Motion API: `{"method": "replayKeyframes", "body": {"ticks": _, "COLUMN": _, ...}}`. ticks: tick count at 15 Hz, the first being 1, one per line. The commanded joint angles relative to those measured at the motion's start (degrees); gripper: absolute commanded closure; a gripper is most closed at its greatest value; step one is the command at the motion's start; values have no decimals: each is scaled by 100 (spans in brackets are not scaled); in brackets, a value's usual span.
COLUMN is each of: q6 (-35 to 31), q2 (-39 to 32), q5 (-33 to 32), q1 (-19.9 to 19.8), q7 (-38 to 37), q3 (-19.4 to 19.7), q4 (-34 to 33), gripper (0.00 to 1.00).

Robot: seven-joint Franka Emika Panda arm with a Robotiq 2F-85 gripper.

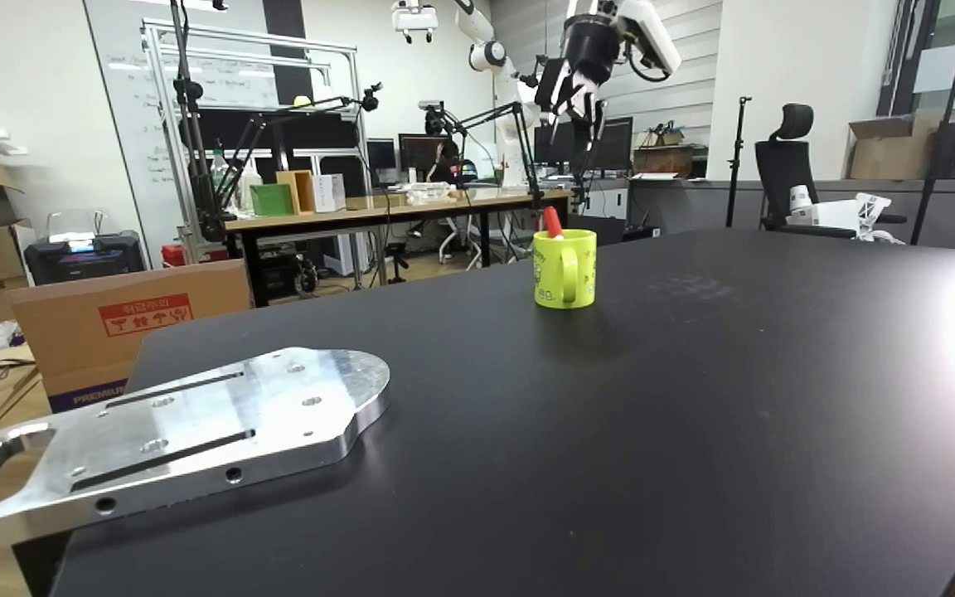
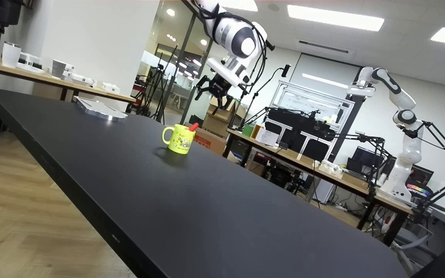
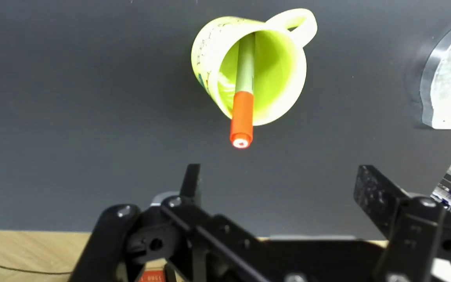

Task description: Take the orange marker out of the yellow cup

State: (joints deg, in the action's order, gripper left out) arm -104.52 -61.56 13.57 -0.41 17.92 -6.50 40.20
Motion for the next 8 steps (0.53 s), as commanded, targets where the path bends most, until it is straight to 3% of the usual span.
{"method": "replayKeyframes", "body": {"ticks": 1, "q6": 712, "q2": -637, "q5": -255, "q1": 151, "q7": -671, "q3": 16, "q4": -982, "gripper": 0}}
{"method": "replayKeyframes", "body": {"ticks": 8, "q6": 916, "q2": -925, "q5": -163, "q1": 187, "q7": -695, "q3": 36, "q4": -1253, "gripper": 0}}
